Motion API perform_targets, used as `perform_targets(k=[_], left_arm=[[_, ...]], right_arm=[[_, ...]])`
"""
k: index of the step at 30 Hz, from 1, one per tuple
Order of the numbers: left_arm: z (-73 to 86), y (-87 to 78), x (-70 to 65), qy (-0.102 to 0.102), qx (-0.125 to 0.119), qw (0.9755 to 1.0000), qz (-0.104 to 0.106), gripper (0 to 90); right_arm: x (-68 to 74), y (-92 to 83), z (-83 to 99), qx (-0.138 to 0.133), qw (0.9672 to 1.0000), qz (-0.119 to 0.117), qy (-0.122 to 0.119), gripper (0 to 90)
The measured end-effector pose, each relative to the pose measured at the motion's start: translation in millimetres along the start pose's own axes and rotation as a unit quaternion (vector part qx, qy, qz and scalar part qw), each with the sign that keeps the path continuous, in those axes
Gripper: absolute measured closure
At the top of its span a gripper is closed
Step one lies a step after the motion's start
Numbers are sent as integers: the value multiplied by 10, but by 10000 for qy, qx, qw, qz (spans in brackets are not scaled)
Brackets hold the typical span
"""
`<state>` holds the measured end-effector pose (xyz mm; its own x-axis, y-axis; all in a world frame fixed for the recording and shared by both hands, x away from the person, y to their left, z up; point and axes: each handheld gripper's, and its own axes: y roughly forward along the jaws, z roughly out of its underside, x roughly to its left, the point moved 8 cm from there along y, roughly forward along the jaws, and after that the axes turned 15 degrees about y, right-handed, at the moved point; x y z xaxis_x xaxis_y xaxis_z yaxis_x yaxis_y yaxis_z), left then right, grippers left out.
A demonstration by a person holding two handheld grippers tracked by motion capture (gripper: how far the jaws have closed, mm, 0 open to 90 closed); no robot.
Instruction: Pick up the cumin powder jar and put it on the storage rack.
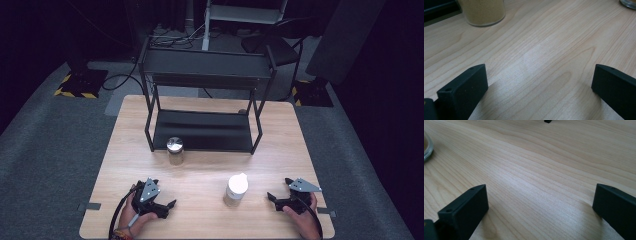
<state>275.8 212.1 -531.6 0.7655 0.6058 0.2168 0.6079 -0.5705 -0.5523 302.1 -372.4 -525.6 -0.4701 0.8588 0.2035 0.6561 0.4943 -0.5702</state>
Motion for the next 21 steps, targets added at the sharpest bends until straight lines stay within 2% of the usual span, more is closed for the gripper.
perform_targets(k=[7,11,12,13,14,19,21], left_arm=[[5,4,31,49,-25,10000,77,3],[-26,3,52,106,58,9999,91,5],[-71,13,53,96,160,9998,-19,5],[-71,13,53,96,160,9998,-19,8],[-114,16,68,98,150,9998,-105,11],[-260,10,174,110,-22,9999,-57,8],[-335,11,215,134,-63,9998,-103,5]], right_arm=[[0,0,0,-1,10000,0,-1,0],[3,-2,1,-1,10000,5,4,0],[3,-2,1,-1,10000,5,2,0],[3,-2,1,-1,10000,5,2,0],[3,-2,1,-1,10000,3,3,0],[3,-4,3,-1,10000,-2,-4,0],[3,-5,4,-1,10000,-2,-7,0]])
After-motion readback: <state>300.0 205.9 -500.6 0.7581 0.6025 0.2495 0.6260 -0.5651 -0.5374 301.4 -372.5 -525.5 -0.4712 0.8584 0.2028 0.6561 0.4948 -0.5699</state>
